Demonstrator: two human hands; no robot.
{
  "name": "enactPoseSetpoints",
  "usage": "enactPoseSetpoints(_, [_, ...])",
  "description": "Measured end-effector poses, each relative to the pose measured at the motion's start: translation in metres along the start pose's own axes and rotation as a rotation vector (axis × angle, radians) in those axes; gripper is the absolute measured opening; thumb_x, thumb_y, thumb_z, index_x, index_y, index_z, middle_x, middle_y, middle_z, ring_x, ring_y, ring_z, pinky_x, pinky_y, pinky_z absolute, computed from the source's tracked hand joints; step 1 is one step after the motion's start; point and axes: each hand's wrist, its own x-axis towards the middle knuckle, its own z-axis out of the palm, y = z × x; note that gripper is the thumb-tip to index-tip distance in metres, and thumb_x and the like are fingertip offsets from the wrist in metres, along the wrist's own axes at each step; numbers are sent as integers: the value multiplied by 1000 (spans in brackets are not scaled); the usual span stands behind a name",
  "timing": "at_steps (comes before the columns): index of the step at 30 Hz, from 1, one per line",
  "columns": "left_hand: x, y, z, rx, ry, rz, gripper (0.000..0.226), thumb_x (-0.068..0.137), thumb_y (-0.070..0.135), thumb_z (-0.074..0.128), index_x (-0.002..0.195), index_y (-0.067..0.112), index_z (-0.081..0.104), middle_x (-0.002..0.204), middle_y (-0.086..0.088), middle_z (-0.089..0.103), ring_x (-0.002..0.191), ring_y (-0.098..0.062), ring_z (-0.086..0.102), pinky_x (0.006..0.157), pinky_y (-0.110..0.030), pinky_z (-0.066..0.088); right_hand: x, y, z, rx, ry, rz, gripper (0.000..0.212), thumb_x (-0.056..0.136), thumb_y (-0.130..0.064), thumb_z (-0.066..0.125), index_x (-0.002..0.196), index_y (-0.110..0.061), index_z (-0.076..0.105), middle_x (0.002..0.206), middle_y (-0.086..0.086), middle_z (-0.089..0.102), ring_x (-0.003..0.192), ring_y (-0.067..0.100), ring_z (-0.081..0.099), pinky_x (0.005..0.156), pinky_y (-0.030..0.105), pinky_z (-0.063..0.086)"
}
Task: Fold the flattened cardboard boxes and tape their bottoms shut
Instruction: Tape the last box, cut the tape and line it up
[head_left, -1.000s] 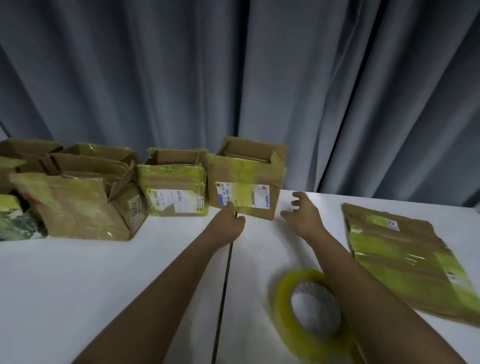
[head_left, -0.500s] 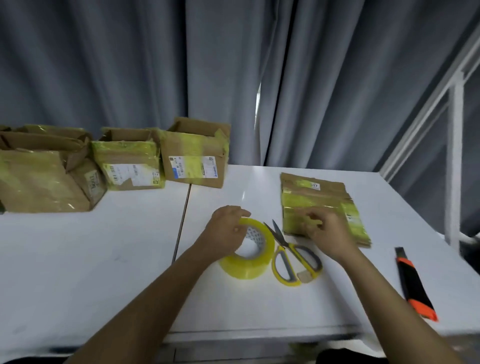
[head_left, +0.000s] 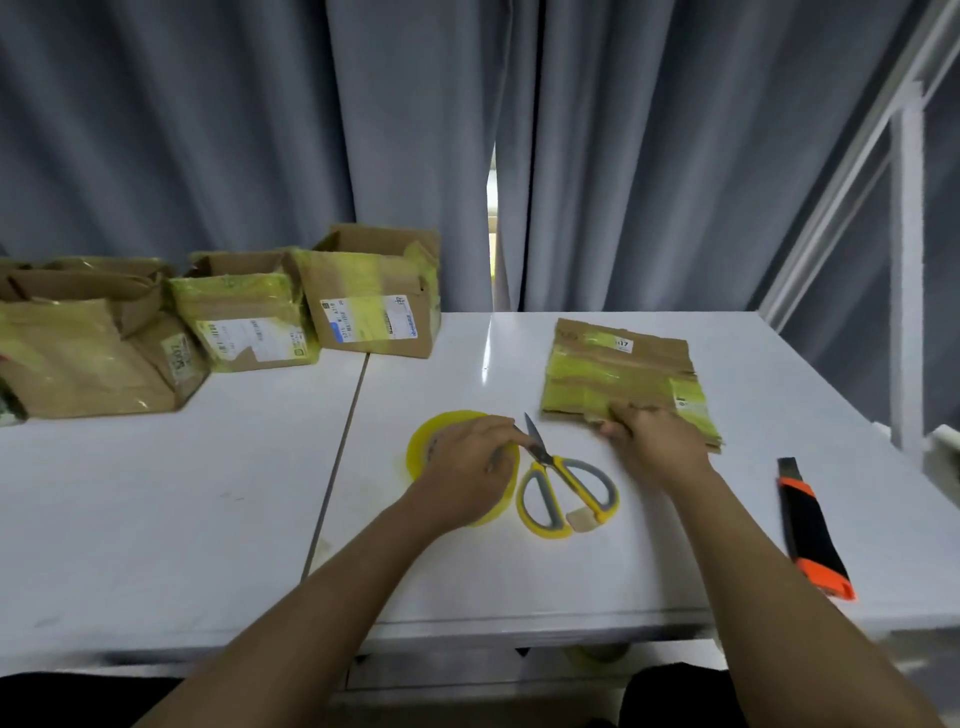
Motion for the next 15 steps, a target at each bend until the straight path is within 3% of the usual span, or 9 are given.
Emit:
enactPoseSetpoints(2, [3,0,3,-42,32,-3,31,88,5,51,111,17,68,128,-3,58,123,-17,51,106,-28,35,-1,-9,-16,-29,152,24,40,104,-37,29,126,-13,51,117,13,62,106,34,58,68,34,38])
enactPoseSetpoints(4, [7,4,0,-126,69,-41,34,90,2,51,117,20,63,129,3,54,122,-13,50,100,-19,36,-4,-19,-32,10,419,-11,36,104,-29,31,119,-7,56,101,16,67,90,36,63,61,33,37])
enactPoseSetpoints(6, [11,10,-10,-232,98,-109,36,94,8,49,126,23,56,129,8,49,118,-10,49,92,-13,35,-10,-34,-47,107,684,-85,33,99,-23,37,104,-4,64,78,13,67,64,33,63,52,26,32])
enactPoseSetpoints(8, [14,13,-26,-331,133,-169,39,97,18,48,135,26,47,139,8,44,126,-8,42,99,-17,34,-18,-49,-59,208,888,-146,32,94,-19,39,97,-6,68,70,8,65,55,30,60,48,24,32])
enactPoseSetpoints(12, [8,9,-68,-416,321,-215,50,98,24,48,145,27,31,151,7,30,139,-10,29,111,-28,28,-37,-82,-83,499,972,-263,34,96,-23,40,99,-6,69,78,2,68,69,15,52,55,17,34])
enactPoseSetpoints(15, [-9,-4,-103,-380,527,-191,63,97,28,50,150,24,16,157,4,12,144,-11,13,118,-33,16,-52,-112,-105,775,921,-277,36,96,-28,38,96,-6,67,70,-2,61,65,11,49,55,16,32])
